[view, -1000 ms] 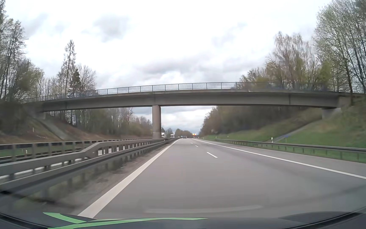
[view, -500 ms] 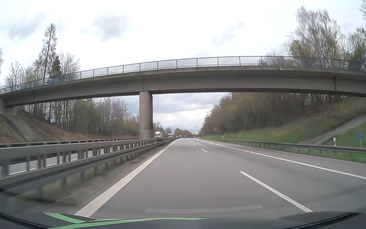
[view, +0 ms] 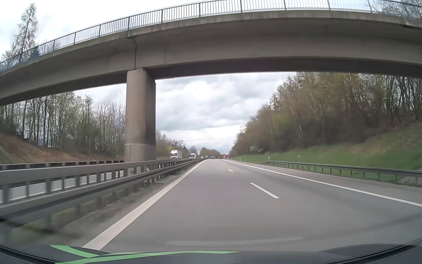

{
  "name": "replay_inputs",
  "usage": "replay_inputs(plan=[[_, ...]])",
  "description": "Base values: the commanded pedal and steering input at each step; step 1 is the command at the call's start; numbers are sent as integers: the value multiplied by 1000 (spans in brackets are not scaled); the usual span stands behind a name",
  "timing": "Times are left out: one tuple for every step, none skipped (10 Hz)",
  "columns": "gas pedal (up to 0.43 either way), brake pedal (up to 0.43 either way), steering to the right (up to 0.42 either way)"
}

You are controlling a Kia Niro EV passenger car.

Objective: Follow the waypoints while adhering to traffic rules and regulations

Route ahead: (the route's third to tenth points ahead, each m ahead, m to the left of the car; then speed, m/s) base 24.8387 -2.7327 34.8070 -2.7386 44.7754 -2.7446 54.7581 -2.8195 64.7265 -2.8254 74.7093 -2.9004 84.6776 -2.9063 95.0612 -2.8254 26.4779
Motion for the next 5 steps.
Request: replay_inputs(plan=[[47,0,0],[47,0,0],[8,0,0],[0,0,0],[0,0,0]])
